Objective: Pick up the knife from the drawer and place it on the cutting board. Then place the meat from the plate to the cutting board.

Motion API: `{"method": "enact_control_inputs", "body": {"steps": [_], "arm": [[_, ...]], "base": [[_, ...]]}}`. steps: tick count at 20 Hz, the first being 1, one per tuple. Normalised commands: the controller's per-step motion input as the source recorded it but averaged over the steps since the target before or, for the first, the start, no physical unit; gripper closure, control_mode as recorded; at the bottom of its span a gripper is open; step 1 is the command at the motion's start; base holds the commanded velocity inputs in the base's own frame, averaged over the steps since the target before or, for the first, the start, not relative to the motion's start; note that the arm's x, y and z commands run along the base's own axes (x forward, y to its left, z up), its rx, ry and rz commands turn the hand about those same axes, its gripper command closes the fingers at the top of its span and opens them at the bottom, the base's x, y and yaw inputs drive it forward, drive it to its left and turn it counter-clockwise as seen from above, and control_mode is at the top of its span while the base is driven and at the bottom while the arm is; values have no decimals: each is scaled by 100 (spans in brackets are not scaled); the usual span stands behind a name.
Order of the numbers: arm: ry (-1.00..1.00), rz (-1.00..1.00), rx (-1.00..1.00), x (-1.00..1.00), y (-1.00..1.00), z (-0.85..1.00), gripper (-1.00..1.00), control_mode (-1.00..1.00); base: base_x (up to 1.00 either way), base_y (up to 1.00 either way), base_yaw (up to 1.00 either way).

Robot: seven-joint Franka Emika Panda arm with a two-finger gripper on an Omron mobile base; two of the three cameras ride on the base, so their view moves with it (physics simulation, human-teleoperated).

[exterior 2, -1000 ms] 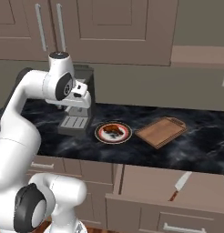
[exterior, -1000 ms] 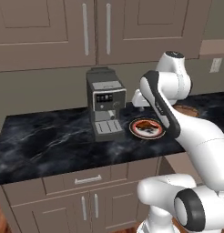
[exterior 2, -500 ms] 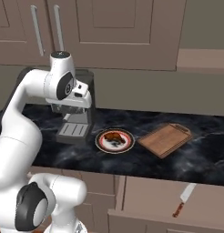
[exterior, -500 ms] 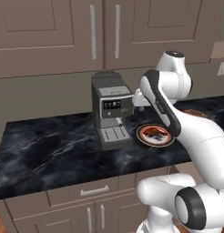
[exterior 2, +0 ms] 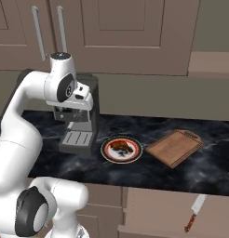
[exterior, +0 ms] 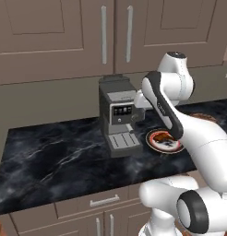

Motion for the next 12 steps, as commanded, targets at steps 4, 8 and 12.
{"method": "enact_control_inputs", "body": {"steps": [4,8,12], "arm": [[0,0,0,0,0,0,-100,100],[0,0,0,0,0,0,-100,100],[0,0,0,0,0,0,-100,100]], "base": [[38,4,0],[30,0,1],[37,0,4]]}}
